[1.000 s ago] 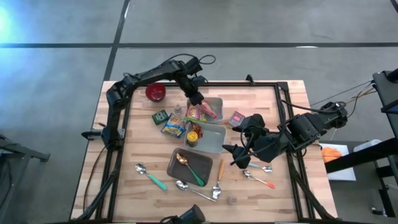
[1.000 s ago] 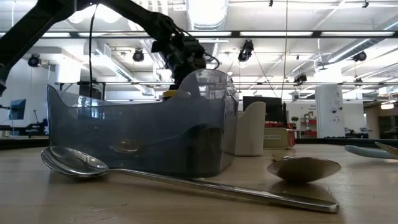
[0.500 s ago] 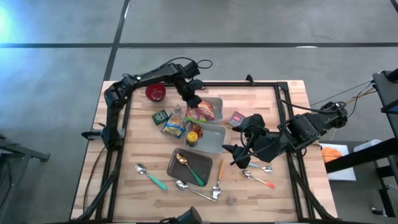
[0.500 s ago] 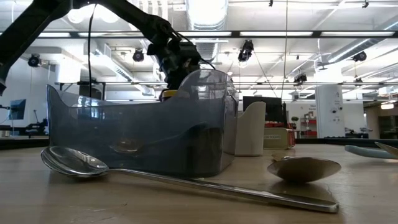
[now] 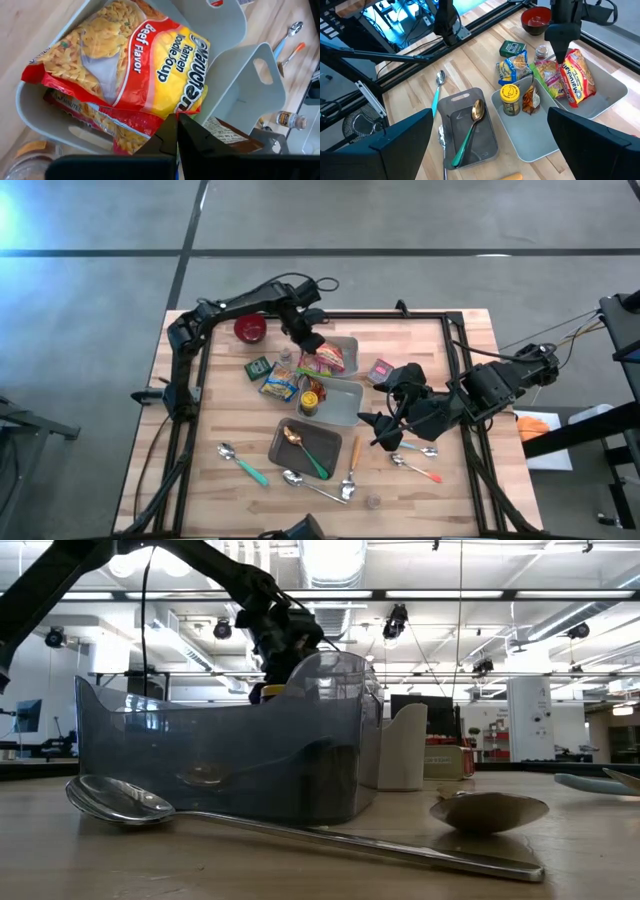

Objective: Pick & Place Food Item
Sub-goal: Put the red noodle pack into the top gray bin, then put the blue spoon into the black bin

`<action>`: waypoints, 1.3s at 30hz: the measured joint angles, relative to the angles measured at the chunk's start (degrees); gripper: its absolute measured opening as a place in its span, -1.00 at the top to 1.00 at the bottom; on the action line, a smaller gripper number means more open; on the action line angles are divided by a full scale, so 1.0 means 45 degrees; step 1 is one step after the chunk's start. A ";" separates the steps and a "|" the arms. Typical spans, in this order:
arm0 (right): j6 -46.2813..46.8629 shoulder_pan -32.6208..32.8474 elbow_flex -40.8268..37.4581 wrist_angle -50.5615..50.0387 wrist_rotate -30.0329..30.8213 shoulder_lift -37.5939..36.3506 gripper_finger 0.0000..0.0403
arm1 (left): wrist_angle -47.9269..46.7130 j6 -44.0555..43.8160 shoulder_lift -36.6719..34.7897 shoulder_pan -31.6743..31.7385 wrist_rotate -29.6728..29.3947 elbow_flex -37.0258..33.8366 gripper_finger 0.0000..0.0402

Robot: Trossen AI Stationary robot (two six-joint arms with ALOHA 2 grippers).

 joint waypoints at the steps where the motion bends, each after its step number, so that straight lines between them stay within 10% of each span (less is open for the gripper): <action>1: 0.0000 -0.0004 0.0000 -0.0004 0.0000 0.0000 -0.93 | -0.0058 0.0000 0.0000 0.0000 0.0035 0.0000 0.91; 20: 0.0000 0.0000 0.0000 -0.0004 0.0000 0.0000 -0.93 | -0.0423 -0.0529 -0.0051 0.0000 0.1573 0.0058 -0.44; 29: 0.0000 -0.0001 0.0000 -0.0006 0.0000 0.0000 -0.93 | -0.1257 -0.0226 -0.2331 -0.0162 0.2088 0.0395 -0.61; 39: 0.0000 -0.0001 0.0000 0.0000 0.0000 0.0000 -0.93 | 0.1039 -0.0496 -0.7637 -0.1941 -0.0906 -0.2002 -0.61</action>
